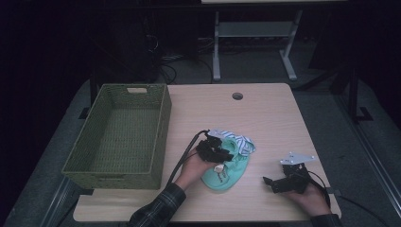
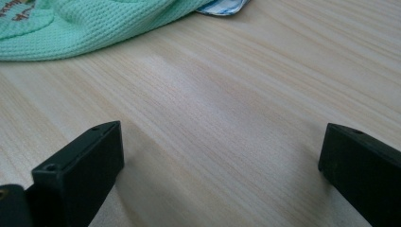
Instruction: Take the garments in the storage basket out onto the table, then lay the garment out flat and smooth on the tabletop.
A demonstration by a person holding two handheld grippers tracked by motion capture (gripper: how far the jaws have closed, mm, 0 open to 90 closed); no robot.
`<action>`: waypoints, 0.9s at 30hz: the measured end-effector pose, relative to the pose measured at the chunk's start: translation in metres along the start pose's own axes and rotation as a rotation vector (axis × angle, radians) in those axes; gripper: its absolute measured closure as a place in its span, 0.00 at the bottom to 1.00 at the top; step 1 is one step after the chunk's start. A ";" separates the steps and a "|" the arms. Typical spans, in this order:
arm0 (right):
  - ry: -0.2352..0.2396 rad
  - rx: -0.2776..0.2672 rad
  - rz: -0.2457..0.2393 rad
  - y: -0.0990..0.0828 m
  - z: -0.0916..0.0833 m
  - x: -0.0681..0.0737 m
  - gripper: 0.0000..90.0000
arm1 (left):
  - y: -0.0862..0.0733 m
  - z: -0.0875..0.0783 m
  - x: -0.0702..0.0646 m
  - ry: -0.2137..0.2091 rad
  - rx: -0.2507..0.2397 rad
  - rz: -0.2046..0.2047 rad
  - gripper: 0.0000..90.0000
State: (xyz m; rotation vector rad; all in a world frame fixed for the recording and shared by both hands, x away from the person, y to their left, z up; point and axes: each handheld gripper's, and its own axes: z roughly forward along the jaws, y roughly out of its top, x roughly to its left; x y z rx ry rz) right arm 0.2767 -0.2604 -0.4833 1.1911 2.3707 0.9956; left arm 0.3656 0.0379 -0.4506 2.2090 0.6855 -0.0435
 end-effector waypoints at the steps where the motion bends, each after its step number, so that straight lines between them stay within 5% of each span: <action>1: 0.000 0.000 0.000 0.000 0.000 0.000 0.01 | 0.002 -0.007 -0.002 0.001 -0.003 0.013 0.62; 8: 0.000 0.000 0.000 0.000 0.000 0.000 0.01 | 0.001 -0.029 -0.012 0.018 -0.020 0.044 0.55; 13: 0.000 0.000 0.001 0.000 0.000 0.000 0.01 | -0.014 -0.041 -0.015 0.025 0.000 0.060 0.58; 23: 0.000 0.001 0.000 0.000 0.000 0.000 0.01 | -0.046 -0.060 -0.016 0.089 0.083 0.058 0.94; 27: 0.000 0.001 0.000 0.000 0.000 0.000 0.01 | -0.055 -0.058 -0.016 0.123 0.129 0.075 0.96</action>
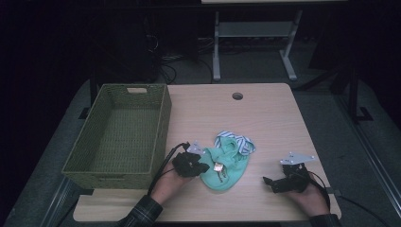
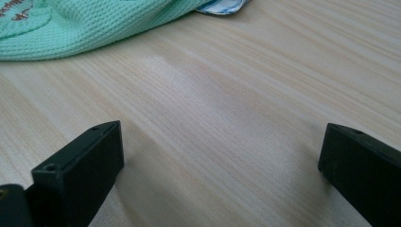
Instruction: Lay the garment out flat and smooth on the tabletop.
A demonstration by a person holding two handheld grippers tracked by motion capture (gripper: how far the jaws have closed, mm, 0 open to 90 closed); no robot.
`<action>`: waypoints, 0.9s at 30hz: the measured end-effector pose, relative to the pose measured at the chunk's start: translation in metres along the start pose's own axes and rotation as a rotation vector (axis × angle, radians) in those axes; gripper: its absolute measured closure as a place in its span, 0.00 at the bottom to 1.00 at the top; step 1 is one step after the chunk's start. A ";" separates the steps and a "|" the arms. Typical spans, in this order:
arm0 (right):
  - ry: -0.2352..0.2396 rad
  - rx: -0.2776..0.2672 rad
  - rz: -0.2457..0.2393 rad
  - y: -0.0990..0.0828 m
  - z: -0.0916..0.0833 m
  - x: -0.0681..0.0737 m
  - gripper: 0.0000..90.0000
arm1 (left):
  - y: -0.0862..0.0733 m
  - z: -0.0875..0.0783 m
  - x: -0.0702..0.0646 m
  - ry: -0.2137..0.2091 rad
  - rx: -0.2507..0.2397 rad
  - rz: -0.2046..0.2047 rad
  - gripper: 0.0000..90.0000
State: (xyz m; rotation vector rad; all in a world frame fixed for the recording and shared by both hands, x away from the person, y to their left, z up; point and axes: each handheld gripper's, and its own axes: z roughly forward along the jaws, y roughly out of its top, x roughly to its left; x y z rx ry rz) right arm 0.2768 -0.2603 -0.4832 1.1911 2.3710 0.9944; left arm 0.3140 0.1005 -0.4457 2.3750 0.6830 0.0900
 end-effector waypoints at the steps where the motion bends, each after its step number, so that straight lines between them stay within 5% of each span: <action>1: 0.000 0.000 0.000 0.000 0.000 0.000 0.01 | 0.000 0.000 0.000 0.000 0.000 0.000 0.96; 5: 0.001 -0.001 -0.001 0.000 0.000 0.000 0.02 | -0.003 0.004 0.001 0.007 0.013 0.008 0.96; 7: 0.004 -0.005 -0.009 0.001 -0.002 -0.001 0.11 | -0.004 0.006 0.001 0.003 0.018 0.005 0.96; 8: 0.013 -0.010 -0.014 0.002 -0.005 -0.001 0.24 | -0.005 0.007 0.001 0.005 0.027 0.006 0.96; 10: 0.010 -0.003 -0.017 0.003 -0.007 -0.001 0.27 | -0.007 0.009 0.001 0.001 0.016 -0.007 0.96; 11: -0.001 0.002 -0.020 0.006 -0.009 0.000 0.39 | -0.007 0.009 0.001 0.001 0.017 -0.004 0.96; 20: 0.040 -0.041 -0.004 0.028 -0.017 -0.001 0.76 | -0.006 0.009 0.001 0.011 0.033 0.008 0.99; 22: 0.066 -0.052 -0.007 0.038 -0.017 -0.003 0.91 | -0.005 0.009 0.002 0.008 0.032 0.004 0.99; 27: 0.082 -0.072 -0.024 0.053 -0.016 -0.005 1.00 | -0.005 0.009 0.002 0.004 0.036 -0.007 0.99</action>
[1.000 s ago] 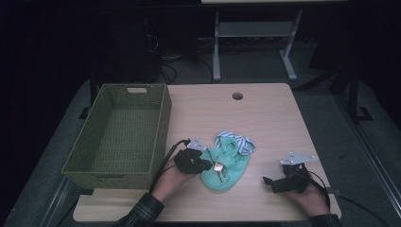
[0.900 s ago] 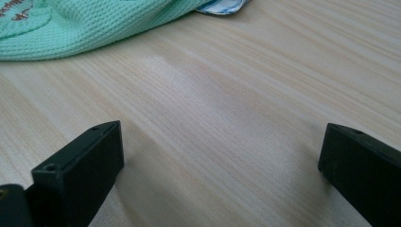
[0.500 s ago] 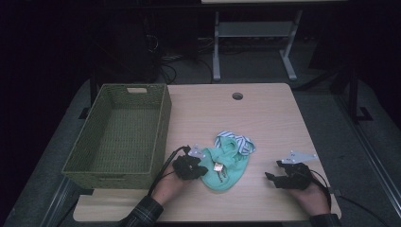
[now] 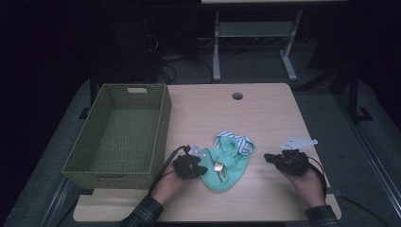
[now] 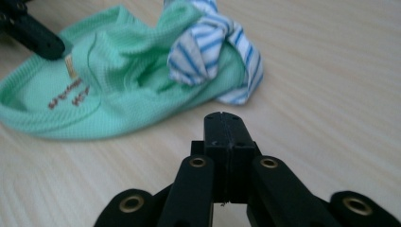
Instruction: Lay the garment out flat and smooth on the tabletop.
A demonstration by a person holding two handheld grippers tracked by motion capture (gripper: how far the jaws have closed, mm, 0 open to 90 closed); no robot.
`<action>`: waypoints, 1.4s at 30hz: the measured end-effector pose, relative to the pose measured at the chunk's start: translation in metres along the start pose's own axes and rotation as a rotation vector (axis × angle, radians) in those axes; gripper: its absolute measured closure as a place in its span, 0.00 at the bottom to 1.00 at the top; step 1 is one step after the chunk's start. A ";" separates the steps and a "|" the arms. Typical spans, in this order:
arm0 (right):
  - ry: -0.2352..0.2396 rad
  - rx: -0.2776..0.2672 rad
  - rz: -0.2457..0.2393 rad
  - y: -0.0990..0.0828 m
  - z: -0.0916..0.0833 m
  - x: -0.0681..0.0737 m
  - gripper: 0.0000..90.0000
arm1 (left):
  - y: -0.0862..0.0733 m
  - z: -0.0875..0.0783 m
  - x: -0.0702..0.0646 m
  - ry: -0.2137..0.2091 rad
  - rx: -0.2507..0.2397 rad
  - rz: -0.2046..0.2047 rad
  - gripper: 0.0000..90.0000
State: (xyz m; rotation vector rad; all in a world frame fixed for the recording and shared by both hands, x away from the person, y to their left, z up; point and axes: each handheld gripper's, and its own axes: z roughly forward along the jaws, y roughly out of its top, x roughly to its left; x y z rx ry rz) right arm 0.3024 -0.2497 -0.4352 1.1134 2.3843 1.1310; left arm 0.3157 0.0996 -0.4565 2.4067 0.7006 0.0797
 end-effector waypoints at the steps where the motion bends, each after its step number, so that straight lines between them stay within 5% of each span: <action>1: 0.005 -0.004 -0.006 0.004 0.001 -0.001 1.00 | 0.000 0.000 0.000 0.004 0.000 0.003 0.99; 20: 0.053 0.008 -0.011 0.044 0.061 -0.017 1.00 | 0.003 0.001 0.000 0.002 0.016 -0.010 0.99; 25: 0.036 0.062 -0.018 0.043 0.080 -0.016 1.00 | 0.004 0.001 0.001 -0.002 0.019 -0.012 0.99; 34: 0.026 0.097 -0.029 0.035 0.089 -0.017 1.00 | 0.004 0.001 0.001 -0.003 0.024 -0.015 0.99; 42: -0.046 0.114 -0.052 0.029 0.080 -0.023 1.00 | 0.005 0.001 0.001 0.000 0.026 -0.021 0.99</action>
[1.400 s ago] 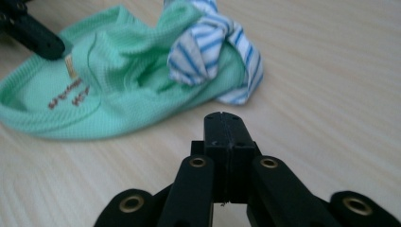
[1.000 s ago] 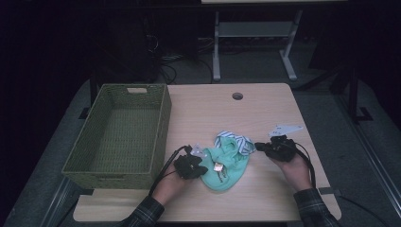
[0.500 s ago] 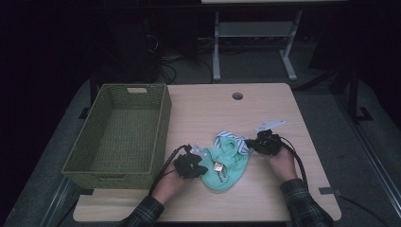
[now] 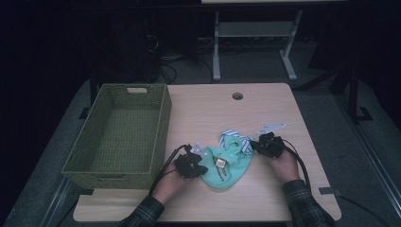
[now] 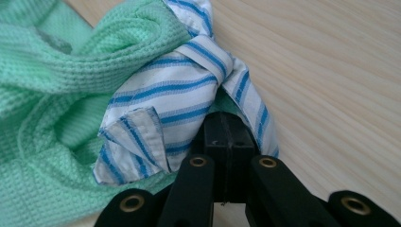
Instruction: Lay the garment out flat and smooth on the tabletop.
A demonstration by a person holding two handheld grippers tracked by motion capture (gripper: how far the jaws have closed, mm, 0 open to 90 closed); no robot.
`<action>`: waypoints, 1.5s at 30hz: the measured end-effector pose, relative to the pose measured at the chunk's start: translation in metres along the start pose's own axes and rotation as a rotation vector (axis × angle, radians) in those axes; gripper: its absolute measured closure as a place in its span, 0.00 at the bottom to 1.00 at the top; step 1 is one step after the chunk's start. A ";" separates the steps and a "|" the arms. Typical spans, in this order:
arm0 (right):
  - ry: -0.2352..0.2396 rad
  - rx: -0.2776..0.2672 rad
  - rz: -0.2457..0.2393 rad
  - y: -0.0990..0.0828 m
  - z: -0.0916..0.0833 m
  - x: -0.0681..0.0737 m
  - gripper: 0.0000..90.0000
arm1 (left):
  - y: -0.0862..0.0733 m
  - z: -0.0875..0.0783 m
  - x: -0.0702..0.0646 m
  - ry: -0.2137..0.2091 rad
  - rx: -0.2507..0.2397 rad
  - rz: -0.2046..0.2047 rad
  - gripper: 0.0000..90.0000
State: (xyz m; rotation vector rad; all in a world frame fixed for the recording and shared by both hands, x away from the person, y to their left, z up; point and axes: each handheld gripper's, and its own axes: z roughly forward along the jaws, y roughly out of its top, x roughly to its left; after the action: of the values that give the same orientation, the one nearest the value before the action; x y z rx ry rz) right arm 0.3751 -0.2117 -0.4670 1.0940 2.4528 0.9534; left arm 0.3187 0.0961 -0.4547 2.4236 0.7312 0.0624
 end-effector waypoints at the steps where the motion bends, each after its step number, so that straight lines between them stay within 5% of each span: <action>1: -0.006 0.002 0.007 -0.001 -0.001 -0.002 1.00 | 0.000 0.000 0.000 0.000 0.000 0.000 0.99; 10: -0.053 0.013 0.066 -0.017 -0.017 -0.021 1.00 | 0.000 0.000 0.000 0.003 0.003 0.003 0.99; 20: -0.060 0.050 0.115 -0.030 -0.034 -0.023 1.00 | 0.000 0.000 -0.001 0.007 0.002 0.005 0.99; 29: -0.001 -0.100 0.095 -0.011 -0.062 -0.017 1.00 | 0.001 0.000 -0.001 0.008 0.007 0.008 0.99; 36: 0.039 -0.103 0.035 0.023 -0.038 -0.012 1.00 | 0.001 0.000 -0.001 0.006 0.002 -0.003 0.99; 45: 0.059 -0.066 0.026 0.042 -0.005 -0.012 1.00 | 0.001 0.001 0.000 0.001 0.004 0.000 0.99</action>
State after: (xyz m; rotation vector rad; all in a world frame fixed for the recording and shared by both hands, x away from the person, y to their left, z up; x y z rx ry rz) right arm 0.4043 -0.2025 -0.4352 1.0934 2.4405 1.0807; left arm 0.3194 0.0948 -0.4544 2.4272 0.7325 0.0620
